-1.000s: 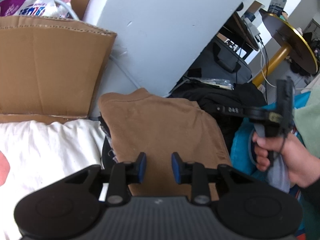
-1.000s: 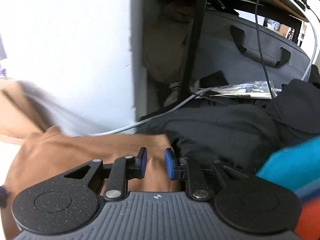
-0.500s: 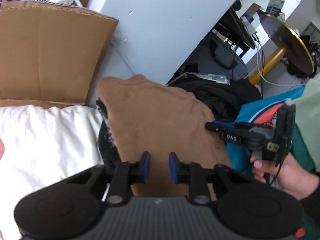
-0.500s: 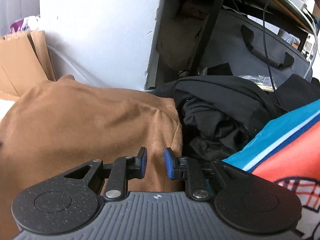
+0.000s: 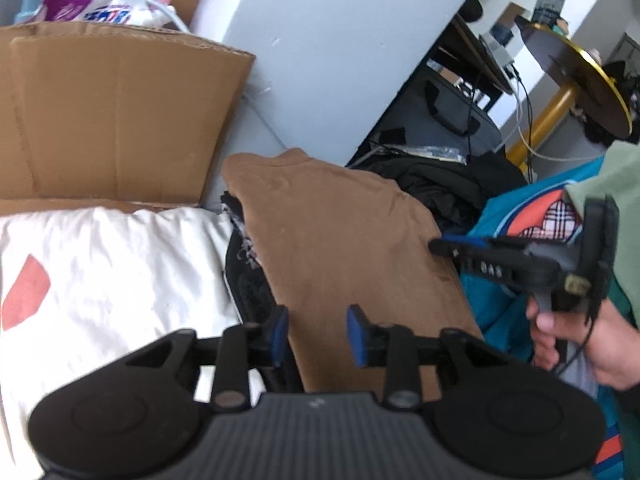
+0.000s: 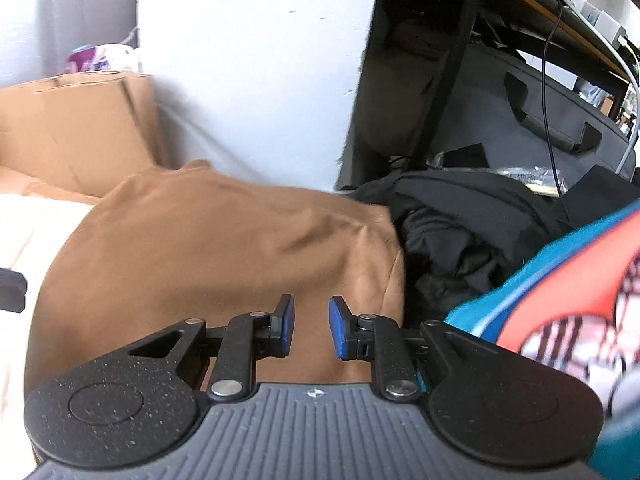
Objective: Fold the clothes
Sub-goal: 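Press the open tools on the brown shirt to flatten it on the pile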
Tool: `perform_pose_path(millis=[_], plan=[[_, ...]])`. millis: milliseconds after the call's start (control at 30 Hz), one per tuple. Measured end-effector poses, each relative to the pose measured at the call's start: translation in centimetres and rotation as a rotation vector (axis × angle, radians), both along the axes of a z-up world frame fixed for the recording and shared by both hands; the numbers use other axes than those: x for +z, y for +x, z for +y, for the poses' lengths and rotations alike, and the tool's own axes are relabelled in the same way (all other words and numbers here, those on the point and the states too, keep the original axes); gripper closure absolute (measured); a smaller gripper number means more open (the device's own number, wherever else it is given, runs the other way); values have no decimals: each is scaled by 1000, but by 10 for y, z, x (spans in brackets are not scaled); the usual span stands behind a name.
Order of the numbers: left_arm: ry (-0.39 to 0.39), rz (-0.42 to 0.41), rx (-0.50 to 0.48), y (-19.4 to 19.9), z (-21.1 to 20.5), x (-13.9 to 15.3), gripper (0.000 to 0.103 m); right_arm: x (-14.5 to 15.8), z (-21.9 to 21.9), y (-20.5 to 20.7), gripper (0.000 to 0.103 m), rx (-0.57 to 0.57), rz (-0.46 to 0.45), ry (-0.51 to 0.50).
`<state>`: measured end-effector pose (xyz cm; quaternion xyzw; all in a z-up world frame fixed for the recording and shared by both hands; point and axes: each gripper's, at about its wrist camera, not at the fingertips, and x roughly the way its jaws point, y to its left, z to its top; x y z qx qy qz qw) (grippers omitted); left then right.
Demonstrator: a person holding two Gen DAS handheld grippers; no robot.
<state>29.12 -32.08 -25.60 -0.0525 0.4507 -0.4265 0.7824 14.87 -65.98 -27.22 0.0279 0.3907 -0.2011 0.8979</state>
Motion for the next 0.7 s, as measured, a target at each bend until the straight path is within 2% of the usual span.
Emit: perform_pose_path(millis=[167,367,500,700], plan=[[0,54,2,-14,2,-16,64,-8,14,-25,77,8,-7,40],[3,123,1,-30,5,-40,65,-32,26,-55,76,20,41,52],[9,174,-22,-40,5,-55,66,-40,23,-75,61,-15,34,70],[-1,213,-48,-57,12,-75,69,-49,18,-98,59,-63,42,106]])
